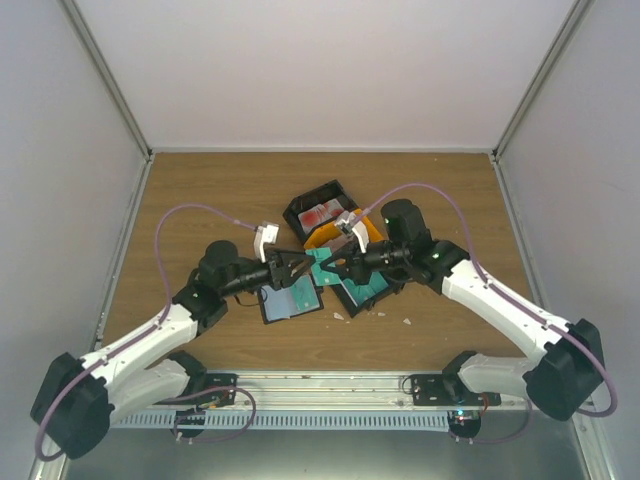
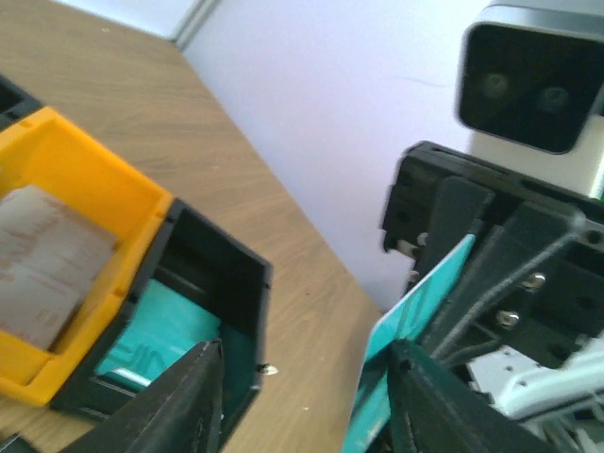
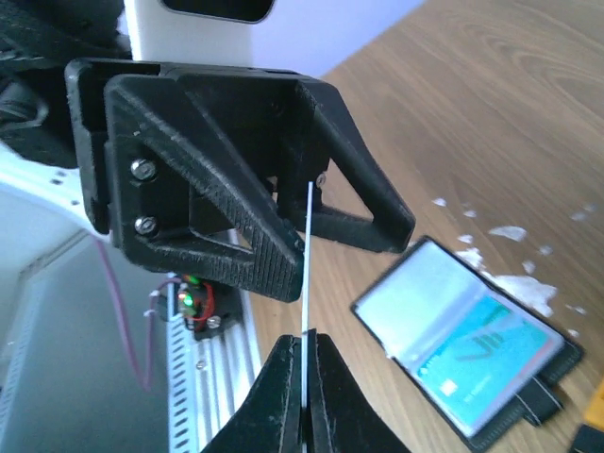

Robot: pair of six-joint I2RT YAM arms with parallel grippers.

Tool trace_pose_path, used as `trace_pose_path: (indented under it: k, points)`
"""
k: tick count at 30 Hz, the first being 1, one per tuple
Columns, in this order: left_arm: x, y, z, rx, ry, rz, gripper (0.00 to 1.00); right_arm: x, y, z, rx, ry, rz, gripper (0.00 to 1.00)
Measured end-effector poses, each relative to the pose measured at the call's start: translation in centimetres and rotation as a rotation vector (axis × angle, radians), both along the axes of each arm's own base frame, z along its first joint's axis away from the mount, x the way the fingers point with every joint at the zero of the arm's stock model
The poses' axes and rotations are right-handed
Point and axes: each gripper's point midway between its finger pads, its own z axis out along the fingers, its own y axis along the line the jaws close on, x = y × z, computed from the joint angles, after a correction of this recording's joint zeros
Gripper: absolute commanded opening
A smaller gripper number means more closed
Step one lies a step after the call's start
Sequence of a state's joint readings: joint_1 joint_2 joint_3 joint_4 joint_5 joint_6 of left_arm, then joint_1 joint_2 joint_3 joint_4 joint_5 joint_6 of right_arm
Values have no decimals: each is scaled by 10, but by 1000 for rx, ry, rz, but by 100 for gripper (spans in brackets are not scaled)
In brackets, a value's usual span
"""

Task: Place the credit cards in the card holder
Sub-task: Pick up the credit card from the storage box.

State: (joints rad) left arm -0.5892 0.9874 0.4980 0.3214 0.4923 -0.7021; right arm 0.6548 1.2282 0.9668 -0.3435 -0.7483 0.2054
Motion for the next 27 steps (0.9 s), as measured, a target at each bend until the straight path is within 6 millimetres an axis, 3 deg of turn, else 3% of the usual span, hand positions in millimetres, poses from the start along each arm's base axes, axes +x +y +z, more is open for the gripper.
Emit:
trace_pose_path:
  k: [7,11,16,27]
  points:
    - [-28,-6,26,-68,-62,-142,21,-18,3,16,95,-16,109,1]
    - [-41,-11,33,-97,-75,-229,1,-27,3,19,119,-9,148,4]
    - [-49,-14,36,-113,-94,-291,0,-29,1,18,127,-5,157,26]
    - [-47,-10,42,-143,-72,-294,0,-45,-14,18,181,-29,138,23]
